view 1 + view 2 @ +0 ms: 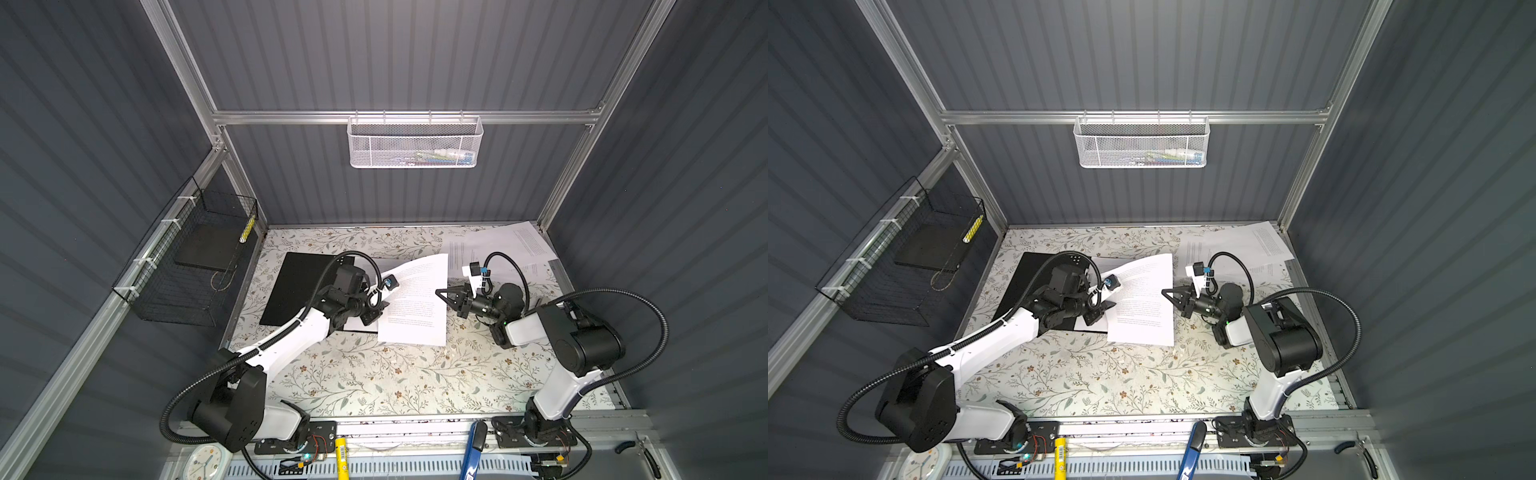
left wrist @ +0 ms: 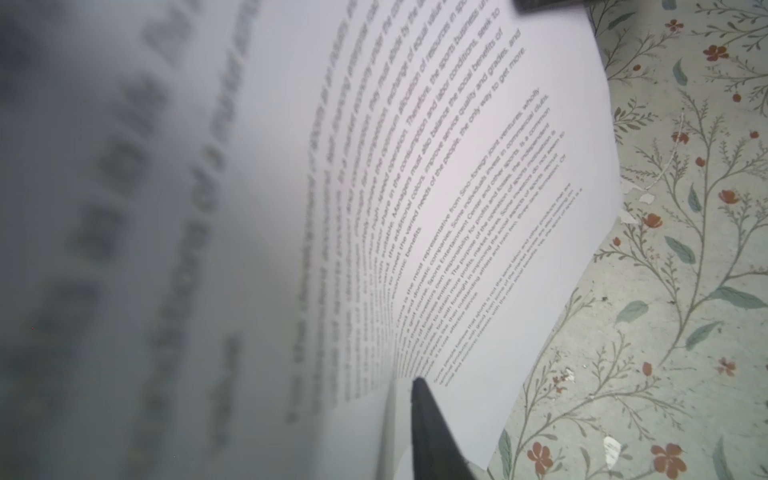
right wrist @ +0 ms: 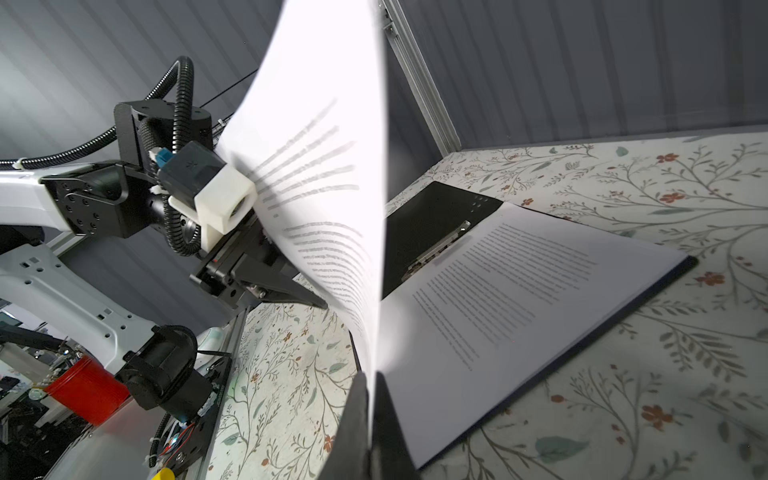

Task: Put the files into the folder
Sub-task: 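Lower the sheet onto the folder's clip side with both grippers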

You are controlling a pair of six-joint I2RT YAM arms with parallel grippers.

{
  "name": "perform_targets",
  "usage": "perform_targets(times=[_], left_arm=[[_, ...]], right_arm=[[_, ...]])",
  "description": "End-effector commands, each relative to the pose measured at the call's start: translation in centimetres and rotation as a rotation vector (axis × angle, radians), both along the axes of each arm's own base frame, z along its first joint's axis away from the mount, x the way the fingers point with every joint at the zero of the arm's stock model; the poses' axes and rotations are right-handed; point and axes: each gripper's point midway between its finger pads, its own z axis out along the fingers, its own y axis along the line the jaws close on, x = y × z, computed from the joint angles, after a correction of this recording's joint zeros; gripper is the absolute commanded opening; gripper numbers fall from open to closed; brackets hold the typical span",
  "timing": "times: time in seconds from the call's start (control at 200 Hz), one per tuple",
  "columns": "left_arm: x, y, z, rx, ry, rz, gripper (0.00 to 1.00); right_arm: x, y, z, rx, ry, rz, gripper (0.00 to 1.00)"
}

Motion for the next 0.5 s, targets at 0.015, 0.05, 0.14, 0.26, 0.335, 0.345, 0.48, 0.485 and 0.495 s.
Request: perform_targets(times=[0.015, 0.05, 0.14, 0.26, 0.335, 0.345, 0.48, 0.485, 0.495], left_arm=[[2.1, 1.8, 2.2, -0.027, -0.041, 0.187, 0.50], [2.4, 2.6, 2.6, -0.030, -0.050, 0.240, 0.54], [2.8, 4.7, 4.1, -0.046, -0.058, 0.366, 0.57], [4.3, 10.3, 6.9, -0.046, -0.113, 0.671, 0.88], [4.2, 14.2, 8.9, -0.059, -0.163, 0.846, 1.00], [4.1, 14.5, 9.1, -0.063, -0.165, 0.859, 1.00], [1.6, 16.6, 11.2, -0.147, -0.170, 0.948, 1.00], [1.5, 16.7, 11.3, -0.153, -0.169, 0.953, 1.00], [1.2, 16.9, 11.6, -0.170, -0.168, 0.964, 1.00]], right_arm=[[0.8, 1.4, 1.8, 0.001, 0.062, -0.036, 0.00], [1.1, 2.1, 2.1, -0.008, 0.096, -0.048, 0.00], [1.8, 3.9, 2.7, -0.067, 0.171, -0.080, 0.00], [3.5, 6.1, 3.0, -0.164, 0.257, -0.141, 0.00], [5.2, 6.9, 2.9, -0.143, 0.313, -0.168, 0.00], [5.4, 6.9, 2.7, -0.141, 0.323, -0.175, 0.00], [8.4, 7.5, -0.4, -0.160, 0.466, -0.247, 0.00], [8.5, 7.5, -0.6, -0.161, 0.471, -0.250, 0.00], [8.7, 7.5, -0.9, -0.161, 0.484, -0.257, 0.00]])
